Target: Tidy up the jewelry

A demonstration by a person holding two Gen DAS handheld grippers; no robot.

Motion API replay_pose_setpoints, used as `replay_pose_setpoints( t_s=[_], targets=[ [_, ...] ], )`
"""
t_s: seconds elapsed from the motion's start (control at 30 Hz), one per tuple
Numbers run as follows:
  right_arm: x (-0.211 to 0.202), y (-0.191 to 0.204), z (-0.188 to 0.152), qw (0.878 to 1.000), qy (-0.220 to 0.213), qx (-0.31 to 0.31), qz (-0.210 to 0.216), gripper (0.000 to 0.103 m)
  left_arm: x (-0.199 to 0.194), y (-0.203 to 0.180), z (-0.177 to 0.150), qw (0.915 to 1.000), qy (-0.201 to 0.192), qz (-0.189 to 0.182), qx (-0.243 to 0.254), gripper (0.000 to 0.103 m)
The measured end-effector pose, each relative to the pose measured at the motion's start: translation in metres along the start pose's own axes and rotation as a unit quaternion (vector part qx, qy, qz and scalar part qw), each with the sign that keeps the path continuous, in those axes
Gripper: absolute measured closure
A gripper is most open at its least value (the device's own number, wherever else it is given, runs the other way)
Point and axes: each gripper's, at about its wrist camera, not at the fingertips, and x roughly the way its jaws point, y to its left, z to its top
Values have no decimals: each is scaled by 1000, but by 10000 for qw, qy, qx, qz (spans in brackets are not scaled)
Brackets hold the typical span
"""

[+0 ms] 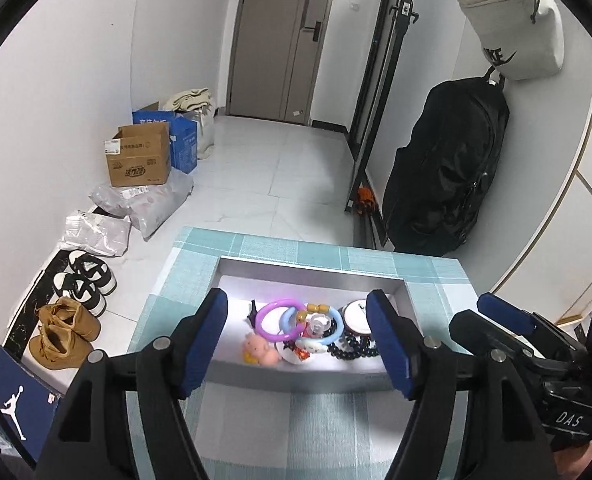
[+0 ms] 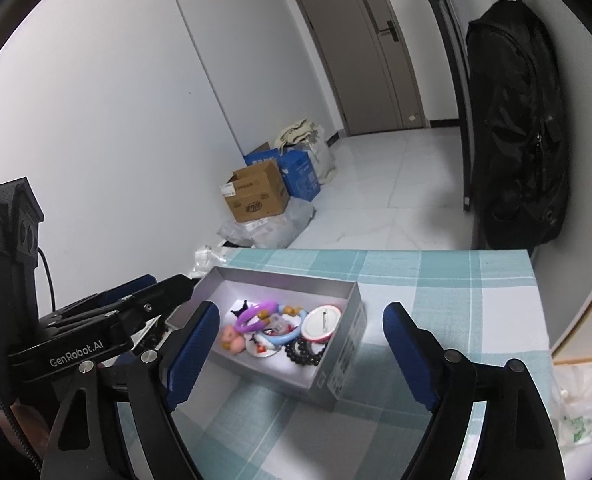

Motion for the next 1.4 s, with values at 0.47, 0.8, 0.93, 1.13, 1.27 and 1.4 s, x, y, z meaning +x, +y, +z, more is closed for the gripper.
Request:
replay_pose_setpoints(
  t_s=[0.47,0.8,0.93,1.13,1.27,1.4],
  targets=[
    [-28,18,-16,9993,-201,-245,-177,17,-27,-5,-9,9996,-218,153,108,35],
    [-35,18,-19,9991,-297,-209,-206,17,-28,-5,-12,9997,-189,97,105,35],
    [-36,18,-18,9991,-308,-206,-208,17,-27,-5,-13,9997,-194,119,126,35],
    [-35,18,-19,9992,-288,-196,-212,17,-29,-4,-12,9994,-263,198,87,35],
    [-34,18,-20,9992,-262,-218,-203,17,-27,-5,-13,9997,-186,94,112,35],
    [-32,18,-20,9993,-241,-226,-201,17,-27,-7,-13,9997,-178,56,178,35]
  ],
)
